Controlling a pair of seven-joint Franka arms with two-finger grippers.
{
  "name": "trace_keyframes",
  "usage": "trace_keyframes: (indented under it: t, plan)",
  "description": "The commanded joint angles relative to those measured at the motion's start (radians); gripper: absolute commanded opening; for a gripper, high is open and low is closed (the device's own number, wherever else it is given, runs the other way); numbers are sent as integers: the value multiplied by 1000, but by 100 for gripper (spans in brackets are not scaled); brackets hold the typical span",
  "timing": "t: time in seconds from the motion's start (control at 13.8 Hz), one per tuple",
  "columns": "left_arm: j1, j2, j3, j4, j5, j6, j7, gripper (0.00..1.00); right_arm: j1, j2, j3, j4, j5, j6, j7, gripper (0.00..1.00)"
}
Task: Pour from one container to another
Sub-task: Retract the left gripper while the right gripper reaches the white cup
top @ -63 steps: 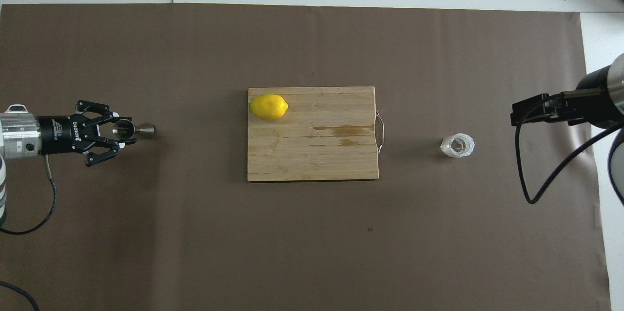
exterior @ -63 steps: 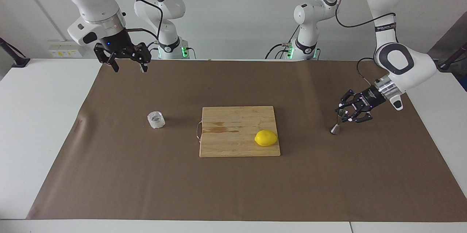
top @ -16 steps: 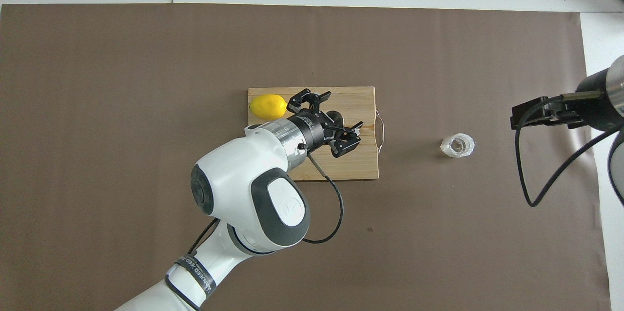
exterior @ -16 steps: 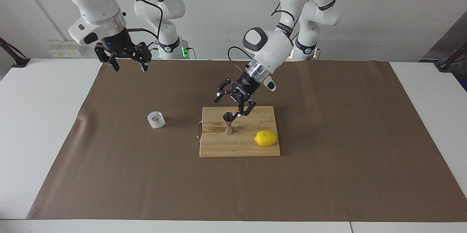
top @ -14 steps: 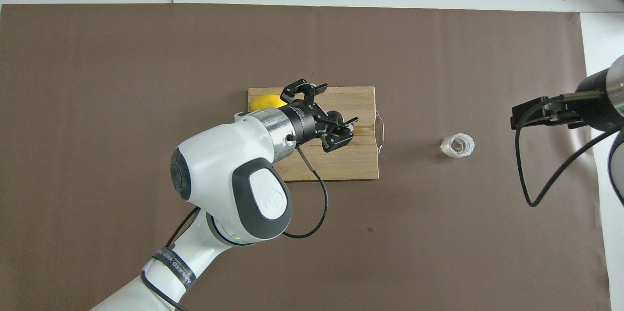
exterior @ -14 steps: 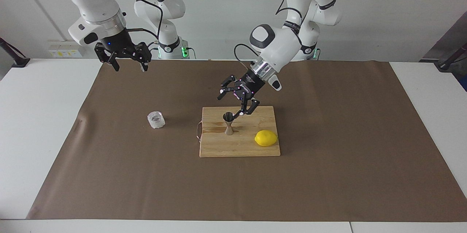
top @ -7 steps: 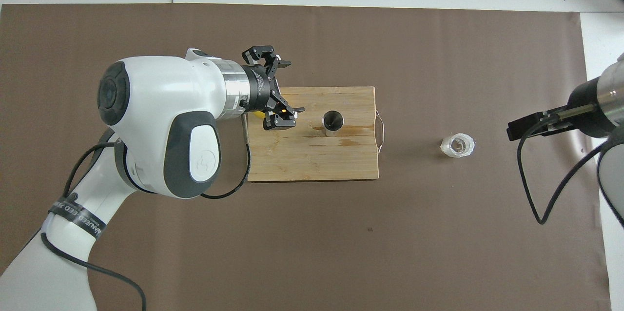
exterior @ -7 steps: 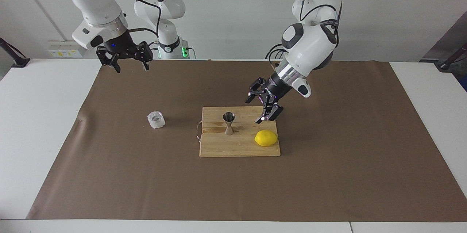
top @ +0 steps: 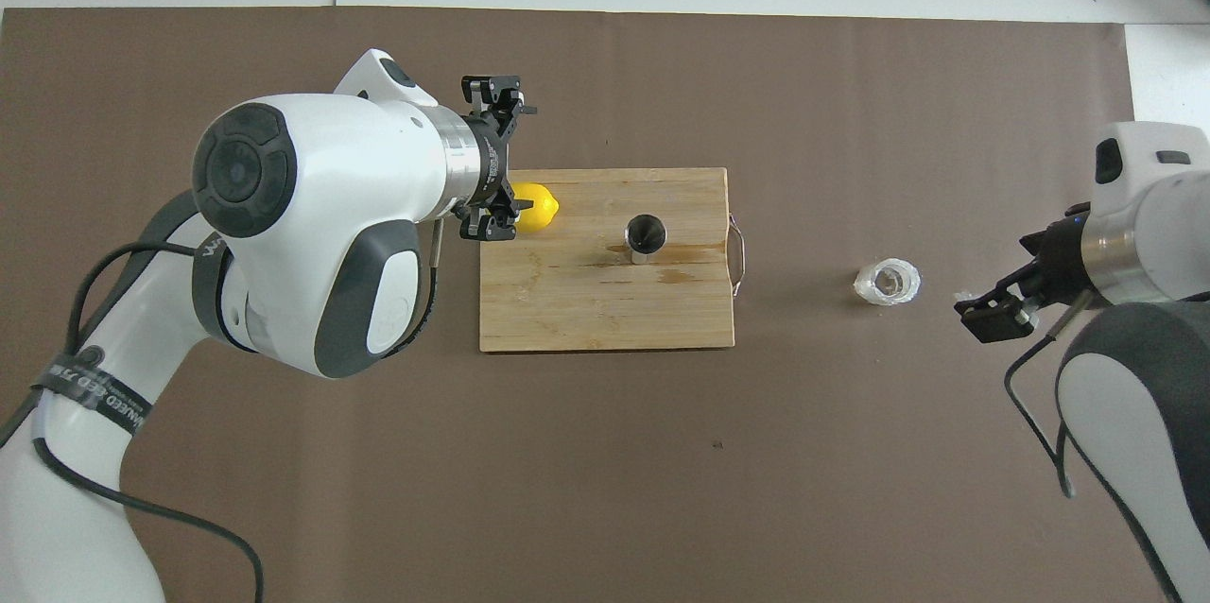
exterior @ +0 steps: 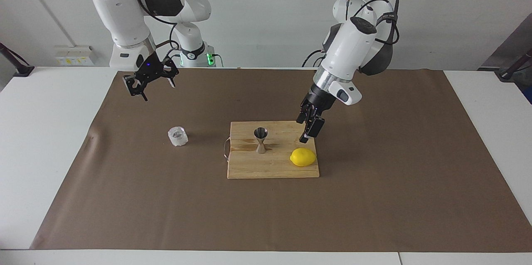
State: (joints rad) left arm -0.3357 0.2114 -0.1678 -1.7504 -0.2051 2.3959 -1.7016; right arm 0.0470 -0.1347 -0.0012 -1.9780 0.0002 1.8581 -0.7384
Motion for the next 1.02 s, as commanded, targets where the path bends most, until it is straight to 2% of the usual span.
trace_keyframes:
  t: [0.0, 0.15, 0.36, 0.44, 0.65, 0.94]
  plan:
    - [46, -9, -6, 12, 70, -75, 231, 100, -27, 1, 3, -100, 30, 96, -278, 100]
    - [79, -27, -2, 12, 85, -144, 400, 100, -27, 36, 3, -157, 33, 203, -436, 100]
    - [118, -59, 2, 17, 180, -262, 650, 100, -84, 147, 3, -160, 228, 291, -736, 100]
    - [144, -70, 16, 20, 206, -289, 707, 100, -81, 173, 3, -162, 239, 327, -801, 100]
    - [228, -84, 21, 64, 210, -369, 830, 100, -90, 222, 3, -160, 253, 380, -906, 100]
    - [316, -133, 24, 55, 210, -445, 1303, 100, -116, 268, 3, -177, 394, 392, -1056, 100]
